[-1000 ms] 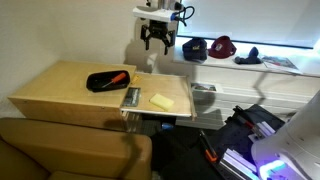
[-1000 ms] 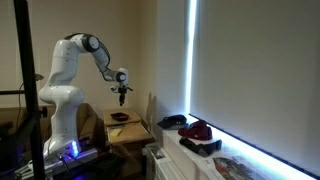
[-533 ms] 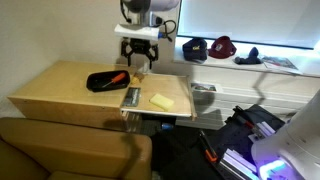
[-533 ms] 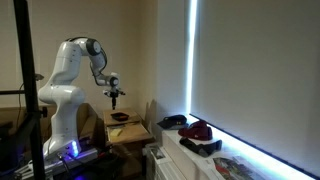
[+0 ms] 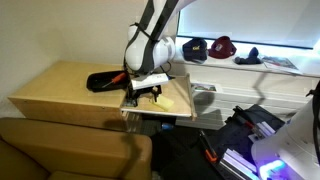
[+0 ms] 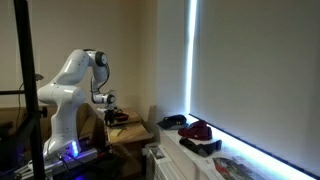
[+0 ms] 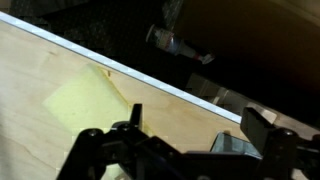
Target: Place the screwdriver in the black bowl, move the sticky notes to the windowsill, then unstack the caps
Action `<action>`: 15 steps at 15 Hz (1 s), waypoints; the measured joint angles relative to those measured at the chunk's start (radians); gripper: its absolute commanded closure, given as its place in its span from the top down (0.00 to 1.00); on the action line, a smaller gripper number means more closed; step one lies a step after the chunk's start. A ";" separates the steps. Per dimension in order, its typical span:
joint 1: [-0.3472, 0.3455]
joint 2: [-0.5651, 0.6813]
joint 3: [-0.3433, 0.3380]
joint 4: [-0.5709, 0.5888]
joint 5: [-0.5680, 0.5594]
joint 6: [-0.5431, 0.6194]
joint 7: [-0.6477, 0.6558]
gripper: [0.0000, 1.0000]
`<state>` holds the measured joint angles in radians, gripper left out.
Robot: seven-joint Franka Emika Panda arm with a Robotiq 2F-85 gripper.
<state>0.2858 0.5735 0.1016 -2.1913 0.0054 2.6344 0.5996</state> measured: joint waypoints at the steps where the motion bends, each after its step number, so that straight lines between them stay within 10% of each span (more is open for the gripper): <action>1: 0.000 -0.001 -0.007 -0.001 -0.003 -0.001 -0.018 1.00; 7: 0.022 -0.006 -0.038 -0.020 -0.009 -0.020 -0.063 1.00; 15: 0.079 -0.158 -0.238 -0.338 -0.162 0.152 -0.016 1.00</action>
<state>0.3650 0.4155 -0.1360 -2.5293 -0.1568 2.7862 0.5837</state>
